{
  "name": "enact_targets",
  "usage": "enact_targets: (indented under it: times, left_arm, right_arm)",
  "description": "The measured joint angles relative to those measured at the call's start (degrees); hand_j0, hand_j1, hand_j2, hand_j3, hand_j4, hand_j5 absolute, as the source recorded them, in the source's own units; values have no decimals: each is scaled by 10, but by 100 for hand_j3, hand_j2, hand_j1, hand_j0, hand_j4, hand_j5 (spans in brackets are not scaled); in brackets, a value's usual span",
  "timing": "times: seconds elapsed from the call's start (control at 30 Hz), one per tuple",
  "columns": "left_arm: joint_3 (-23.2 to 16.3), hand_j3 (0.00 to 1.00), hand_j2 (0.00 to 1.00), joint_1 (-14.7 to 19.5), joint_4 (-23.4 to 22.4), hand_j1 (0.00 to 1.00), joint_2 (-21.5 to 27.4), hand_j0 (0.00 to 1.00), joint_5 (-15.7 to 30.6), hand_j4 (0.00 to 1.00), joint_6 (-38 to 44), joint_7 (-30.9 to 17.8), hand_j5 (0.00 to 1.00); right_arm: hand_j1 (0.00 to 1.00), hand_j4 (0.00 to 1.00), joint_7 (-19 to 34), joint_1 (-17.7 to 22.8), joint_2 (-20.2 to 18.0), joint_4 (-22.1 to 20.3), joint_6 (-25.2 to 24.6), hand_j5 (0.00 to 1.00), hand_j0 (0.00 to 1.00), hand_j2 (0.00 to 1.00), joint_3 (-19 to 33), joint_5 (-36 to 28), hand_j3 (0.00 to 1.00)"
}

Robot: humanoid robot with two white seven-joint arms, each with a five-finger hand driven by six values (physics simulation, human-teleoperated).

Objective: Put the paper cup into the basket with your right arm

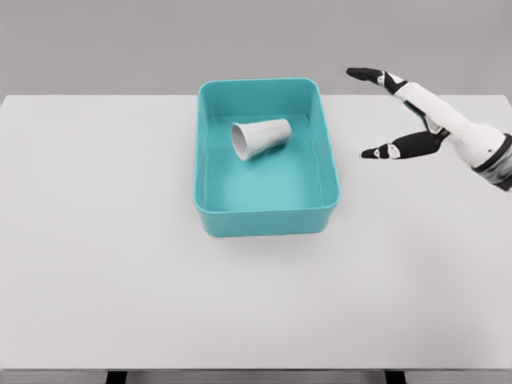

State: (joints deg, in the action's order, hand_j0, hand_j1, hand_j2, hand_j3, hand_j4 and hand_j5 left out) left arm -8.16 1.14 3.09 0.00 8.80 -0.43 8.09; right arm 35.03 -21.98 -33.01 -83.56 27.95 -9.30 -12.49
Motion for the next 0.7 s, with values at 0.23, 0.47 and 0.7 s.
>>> enact_targets:
  times: [0.23,0.47,0.7]
  left_arm:
    - [0,100,100,0,0,100,0,100,0,100,0,0,100]
    - [0,100,100,0,0,100,0,100,0,100,0,0,100]
    - [0,100,100,0,0,100,0,100,0,100,0,0,100]
  right_arm:
    - [100,100,0,19,-7,54,1,100,100,100,61,3,100]
    - [100,100,0,20,-2,68,-3,100,100,100,69,3,100]
    - [100,100,0,19,6,88,-5,100,100,100,67,4,100]
